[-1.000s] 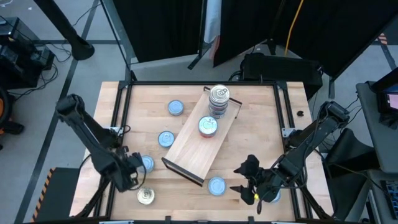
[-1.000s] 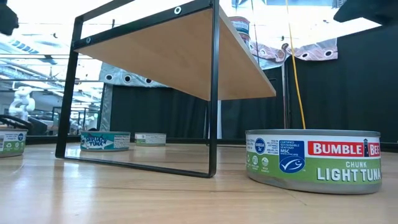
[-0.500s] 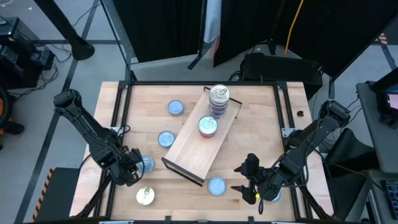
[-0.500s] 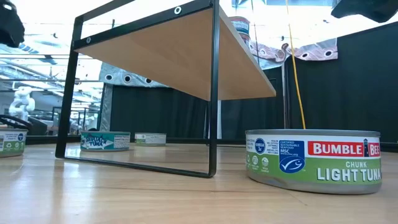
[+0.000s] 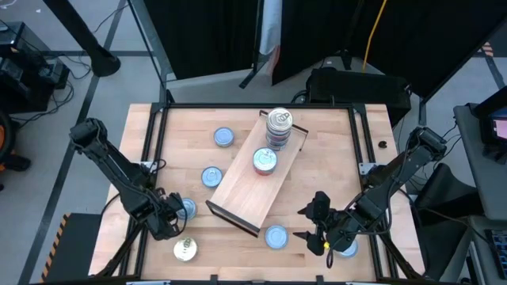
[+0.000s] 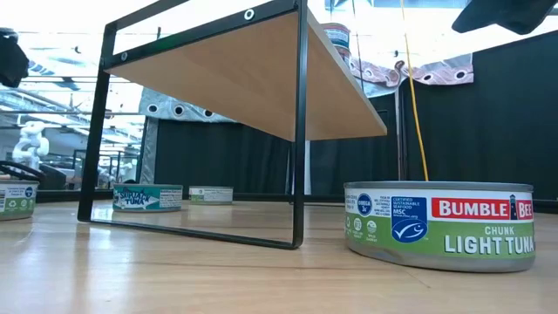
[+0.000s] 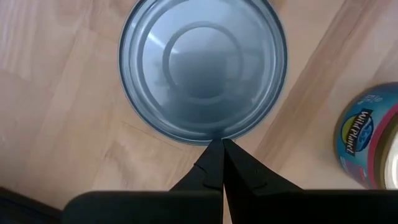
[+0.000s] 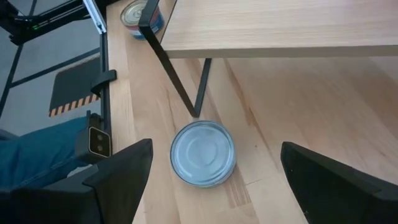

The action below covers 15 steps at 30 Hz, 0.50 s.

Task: Stack canned seafood by type on shelf
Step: Put the green tuna can on the shelf

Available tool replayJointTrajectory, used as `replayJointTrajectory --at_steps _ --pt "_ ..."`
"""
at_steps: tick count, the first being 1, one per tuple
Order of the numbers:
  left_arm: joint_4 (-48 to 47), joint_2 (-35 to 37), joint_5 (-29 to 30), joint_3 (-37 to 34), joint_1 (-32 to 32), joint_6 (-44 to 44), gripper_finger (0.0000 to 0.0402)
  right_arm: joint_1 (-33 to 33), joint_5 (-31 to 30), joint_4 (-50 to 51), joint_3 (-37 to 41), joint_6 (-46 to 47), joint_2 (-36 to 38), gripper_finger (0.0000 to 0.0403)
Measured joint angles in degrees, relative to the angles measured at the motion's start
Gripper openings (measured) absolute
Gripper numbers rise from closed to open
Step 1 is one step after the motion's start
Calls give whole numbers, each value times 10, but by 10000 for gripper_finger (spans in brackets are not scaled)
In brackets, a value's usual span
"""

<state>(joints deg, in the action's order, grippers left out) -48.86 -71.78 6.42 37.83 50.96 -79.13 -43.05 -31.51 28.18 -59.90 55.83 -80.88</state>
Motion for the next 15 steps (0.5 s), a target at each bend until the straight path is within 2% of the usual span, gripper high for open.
replayJointTrajectory --at_steps 15 --pt "2 -21 11 2 0 -16 0 0 1 -1 0 -6 0 348"
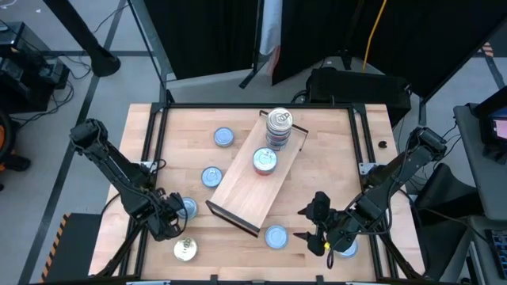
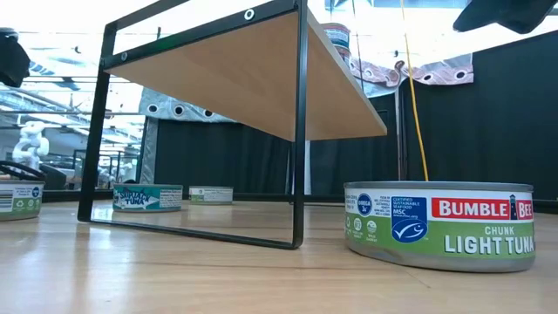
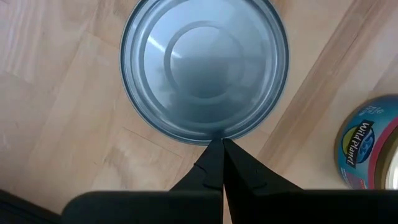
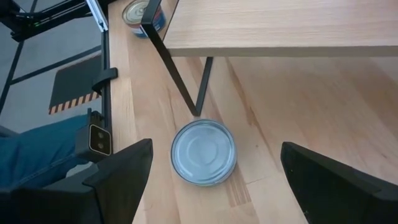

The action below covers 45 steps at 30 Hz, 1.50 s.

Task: Stack canned seafood by type on shelf
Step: Put the green tuna can on the shelf

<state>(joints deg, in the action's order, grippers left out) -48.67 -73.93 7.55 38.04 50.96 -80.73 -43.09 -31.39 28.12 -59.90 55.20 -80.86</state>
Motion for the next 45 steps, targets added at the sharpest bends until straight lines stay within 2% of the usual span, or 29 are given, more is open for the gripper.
replayJointTrajectory --at_steps 24,29,35,40,45 --pt "-2 -16 3 -1 9 -46 0 0 15 0 0 0 0 348" --pt "-11 -25 -25 -10 20 -71 0 -1 15 0 0 0 0 348" --pt "1 -37 -31 -16 30 -86 0 -1 15 -2 0 0 0 348" --pt "6 -33 -31 8 39 -83 0 -2 15 -2 0 0 0 348" --pt "-10 -21 -44 80 55 -38 0 -1 15 -1 0 0 0 348"
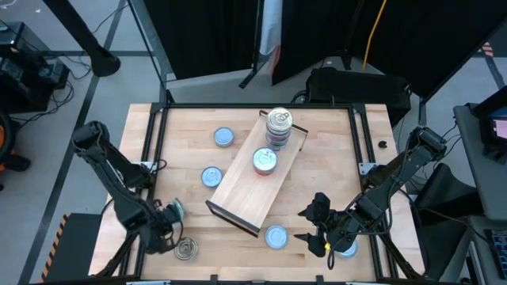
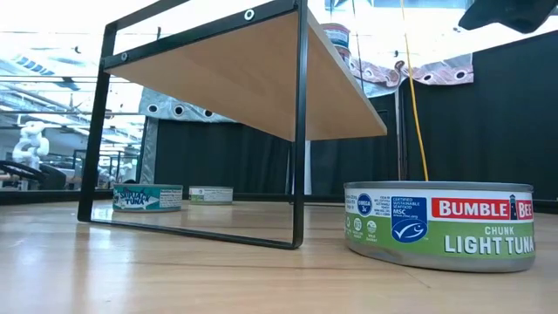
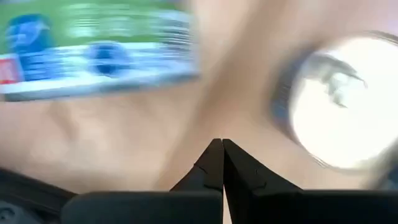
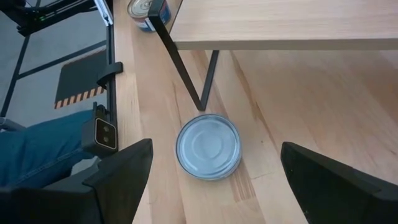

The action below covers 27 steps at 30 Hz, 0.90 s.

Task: Stack canned seafood by type on shelf
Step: Put the green tuna can on the shelf

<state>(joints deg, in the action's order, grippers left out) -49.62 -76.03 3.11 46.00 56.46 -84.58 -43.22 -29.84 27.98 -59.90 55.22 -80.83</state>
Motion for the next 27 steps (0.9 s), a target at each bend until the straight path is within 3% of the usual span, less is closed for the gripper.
replayJointTrajectory --at_steps 2,5,9,16,20,23,27 --pt "-25 9 9 43 4 47 0 0 0 0 0 -2 0 348" --pt "-137 15 78 108 -3 78 5 0 0 1 0 -9 0 348" --pt "-231 15 88 163 -25 164 55 0 0 0 0 -9 0 348" --pt "-244 -15 83 155 -75 406 222 0 2 -9 0 -5 0 348" --pt "-245 -55 61 154 -86 501 302 0 2 -9 0 -4 0 348" --pt "-250 -87 59 154 -89 558 327 0 2 -11 0 -4 0 348" --pt "-249 -126 68 154 -89 623 326 0 1 -10 0 -9 0 348"
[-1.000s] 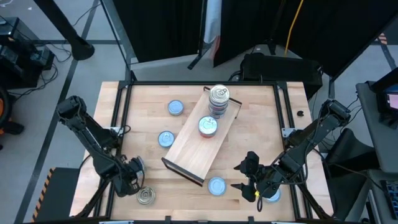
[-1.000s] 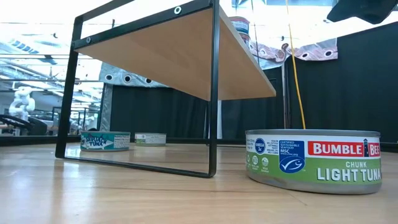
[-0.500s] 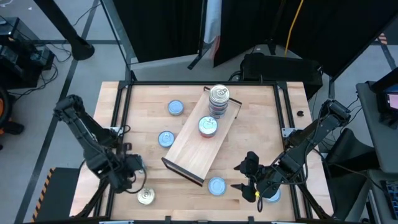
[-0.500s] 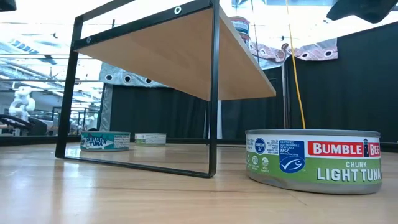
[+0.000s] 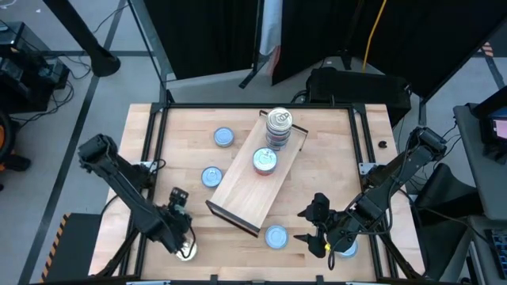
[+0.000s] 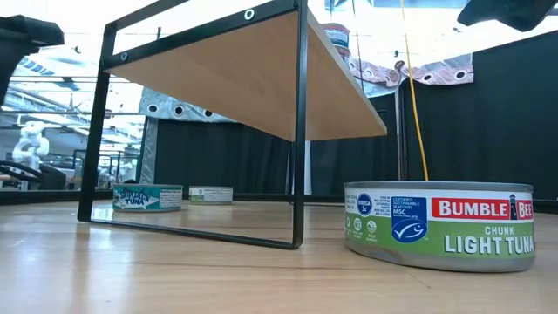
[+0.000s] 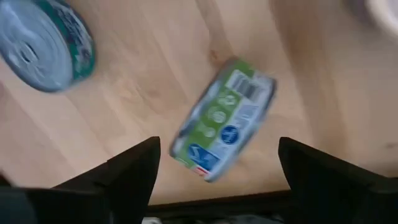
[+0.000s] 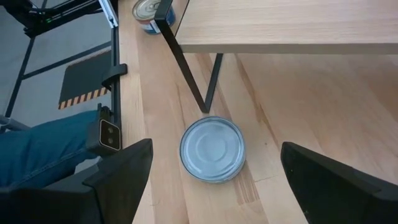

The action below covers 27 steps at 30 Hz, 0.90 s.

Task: Stack canned seafood by type on shelf
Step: Put the green tuna can on the shelf

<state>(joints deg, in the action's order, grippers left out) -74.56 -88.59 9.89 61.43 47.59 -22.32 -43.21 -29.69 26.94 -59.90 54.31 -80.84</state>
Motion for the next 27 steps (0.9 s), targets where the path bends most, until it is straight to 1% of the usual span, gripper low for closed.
replayJointTrajectory --at_steps 3,7,10,16,20,23,27 --pt "2 -19 19 0 0 44 318 0 0 0 0 -1 0 348" --pt "12 -28 22 0 0 90 300 0 0 0 0 -5 0 348" --pt "26 -28 22 0 -1 109 280 0 0 0 0 -8 0 348" --pt "46 -28 11 0 -13 127 234 0 0 0 0 -10 0 348" --pt "51 -28 3 0 -19 147 211 0 0 -2 0 -9 0 348" --pt "51 -28 -1 0 -25 146 202 0 3 -2 0 -4 0 348" --pt "51 -28 -10 0 -30 133 199 0 12 -2 0 -1 0 348"
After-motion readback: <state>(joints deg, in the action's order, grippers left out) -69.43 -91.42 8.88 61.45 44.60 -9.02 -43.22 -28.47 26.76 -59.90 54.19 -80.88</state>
